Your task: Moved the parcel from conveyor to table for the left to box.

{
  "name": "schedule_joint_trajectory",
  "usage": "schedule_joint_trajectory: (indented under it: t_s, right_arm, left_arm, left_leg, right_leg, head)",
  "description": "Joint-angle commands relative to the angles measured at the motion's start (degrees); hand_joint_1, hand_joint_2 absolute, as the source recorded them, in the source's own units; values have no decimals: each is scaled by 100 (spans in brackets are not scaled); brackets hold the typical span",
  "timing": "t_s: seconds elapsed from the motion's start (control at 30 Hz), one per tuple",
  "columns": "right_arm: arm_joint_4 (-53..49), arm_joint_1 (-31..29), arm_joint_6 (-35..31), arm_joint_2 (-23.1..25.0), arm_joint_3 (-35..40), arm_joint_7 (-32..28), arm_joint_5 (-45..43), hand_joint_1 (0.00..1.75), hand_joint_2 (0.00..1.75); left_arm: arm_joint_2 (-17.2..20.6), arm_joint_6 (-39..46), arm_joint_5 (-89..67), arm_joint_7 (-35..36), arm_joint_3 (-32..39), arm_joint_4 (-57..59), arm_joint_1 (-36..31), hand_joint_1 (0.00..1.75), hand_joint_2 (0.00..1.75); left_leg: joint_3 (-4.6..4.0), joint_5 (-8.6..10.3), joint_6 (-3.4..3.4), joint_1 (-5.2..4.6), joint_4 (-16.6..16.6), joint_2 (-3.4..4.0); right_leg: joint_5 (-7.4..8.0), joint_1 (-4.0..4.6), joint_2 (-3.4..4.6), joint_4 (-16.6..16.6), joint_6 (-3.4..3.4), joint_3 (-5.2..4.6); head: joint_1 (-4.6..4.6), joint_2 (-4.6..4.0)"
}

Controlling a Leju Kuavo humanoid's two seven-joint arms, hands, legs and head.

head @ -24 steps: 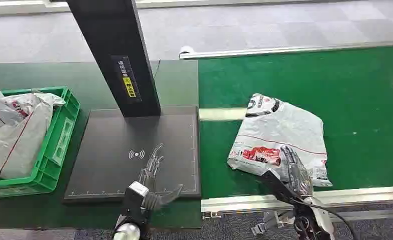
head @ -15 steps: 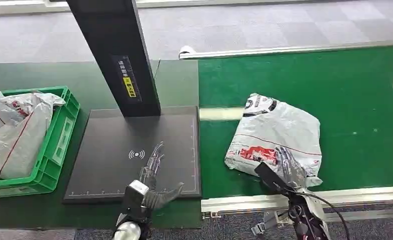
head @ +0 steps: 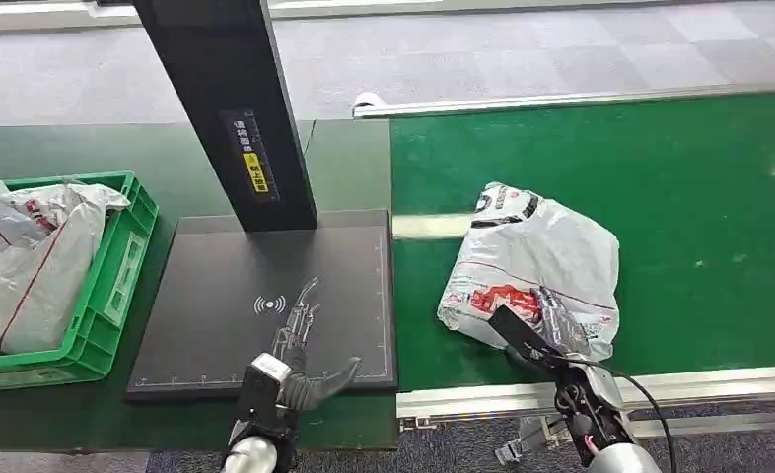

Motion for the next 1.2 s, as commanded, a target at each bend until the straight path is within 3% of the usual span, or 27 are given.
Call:
schedule_joint_trajectory:
  t_s: [0.03,0.17,0.27,0.3,0.33,0.43,0.6,0.63,0.8,0.93,1.2]
  right_arm:
    - [688,-278,-60,217,-115,-484,-180,175,175]
    - [-206,-75,206,498,-422,-1473,-943,175,175]
    - [-1904,683,1198,636,-362,-1607,-2072,175,175]
    - [-2630,1048,1937,647,-361,-1725,-2926,175,175]
    - [-3098,1292,2176,601,-283,-1723,-3272,175,175]
    - [-3626,1560,2250,502,-133,-1559,-3550,175,175]
    - [-3491,1496,2237,480,-104,-1555,-3572,175,175]
    - [-3606,1544,2432,458,-87,-1836,-3907,175,175]
    - [-5483,2191,2562,140,101,-1810,-4402,175,175]
    - [-6310,1949,2613,59,442,-1637,-4222,175,175]
    - [-5420,461,2691,246,1563,-1268,-3843,175,175]
  left_arm:
    - [220,127,65,28,-66,-57,49,0,175]
    - [276,327,-123,-96,-1,-352,101,0,175]
    - [399,408,-410,-94,99,-811,76,0,175]
    - [476,434,-575,-125,152,-990,-6,0,175]
    - [522,428,-646,-116,216,-1096,-72,0,175]
    - [549,331,-709,-7,348,-1230,-130,0,175]
    - [513,328,-722,-22,332,-1172,-100,0,175]
    - [527,370,-776,-107,353,-1200,-111,0,175]
    - [690,425,-800,-96,766,-1470,-238,0,175]
    - [776,549,-812,-174,1130,-1595,-364,0,175]
    - [807,666,-858,-182,1478,-1683,-594,0,175]
  left_leg:
    - [-7,11,-5,3,-5,4]
    - [1,5,-6,4,-4,12]
    - [-2,4,-10,6,-5,12]
    - [-2,3,-7,5,0,-1]
    - [-4,3,-9,8,-2,-5]
    - [-16,5,-10,10,1,-28]
    - [-24,3,-1,5,0,-25]
    - [-24,5,-1,3,0,-28]
    - [-35,6,-5,1,8,-49]
    - [-35,1,-4,-2,10,-24]
    - [-38,9,-6,2,10,18]
  right_leg:
    - [14,4,-3,-9,-5,-6]
    - [10,4,7,-6,-5,0]
    - [9,7,5,-5,-9,-5]
    - [4,5,-4,-1,-6,-1]
    - [4,9,-9,-3,-8,-2]
    - [-3,11,-33,-1,-8,-7]
    - [1,6,-21,-2,2,-13]
    - [0,2,-23,1,3,-14]
    - [-6,-3,-45,6,-2,-21]
    - [-2,-4,-17,11,0,-30]
    - [14,3,16,11,-2,-42]
  head:
    - [0,0]
    - [0,0]
    - [-2,0]
    - [0,0]
    - [-2,0]
    - [-2,0]
    - [0,0]
    - [0,0]
    - [0,0]
    - [-2,0]
    - [-2,0]
